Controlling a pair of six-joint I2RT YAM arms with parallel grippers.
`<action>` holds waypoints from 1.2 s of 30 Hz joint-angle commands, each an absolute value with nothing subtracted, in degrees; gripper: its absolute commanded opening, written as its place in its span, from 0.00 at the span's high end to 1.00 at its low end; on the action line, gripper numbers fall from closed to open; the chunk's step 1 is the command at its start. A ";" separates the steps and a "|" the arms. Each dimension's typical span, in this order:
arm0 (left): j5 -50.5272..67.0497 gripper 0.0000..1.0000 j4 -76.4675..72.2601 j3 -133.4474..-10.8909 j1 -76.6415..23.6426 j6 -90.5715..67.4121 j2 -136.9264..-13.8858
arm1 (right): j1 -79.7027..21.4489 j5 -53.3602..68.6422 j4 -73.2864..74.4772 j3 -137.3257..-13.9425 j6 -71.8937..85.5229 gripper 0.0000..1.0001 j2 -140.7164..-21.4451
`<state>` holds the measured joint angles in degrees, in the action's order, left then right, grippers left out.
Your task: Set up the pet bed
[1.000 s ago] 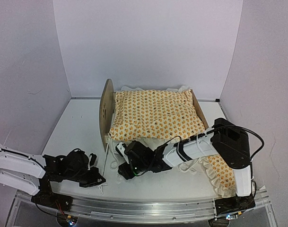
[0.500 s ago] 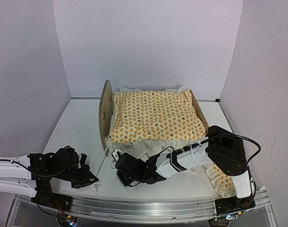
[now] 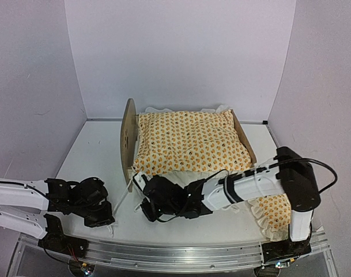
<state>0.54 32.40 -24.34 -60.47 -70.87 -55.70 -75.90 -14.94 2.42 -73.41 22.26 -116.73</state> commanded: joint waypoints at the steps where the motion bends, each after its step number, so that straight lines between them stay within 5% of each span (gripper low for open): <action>1: -1.24 1.00 31.57 -26.41 -60.73 -66.49 -57.06 | -76.29 -10.71 0.00 -74.46 21.30 1.00 -103.74; 15: 5.09 1.00 26.06 -29.03 -60.73 -55.99 -55.90 | -75.45 -8.61 -5.49 -81.83 13.96 1.00 -92.75; 26: 16.68 1.00 20.63 -33.16 -60.74 -45.31 -51.79 | -70.21 -4.61 -7.12 -98.04 8.02 1.00 -99.86; 36: 3.60 1.00 22.77 -47.96 -60.55 -33.72 -43.49 | -68.05 -2.04 -7.12 -105.58 7.15 1.00 -104.33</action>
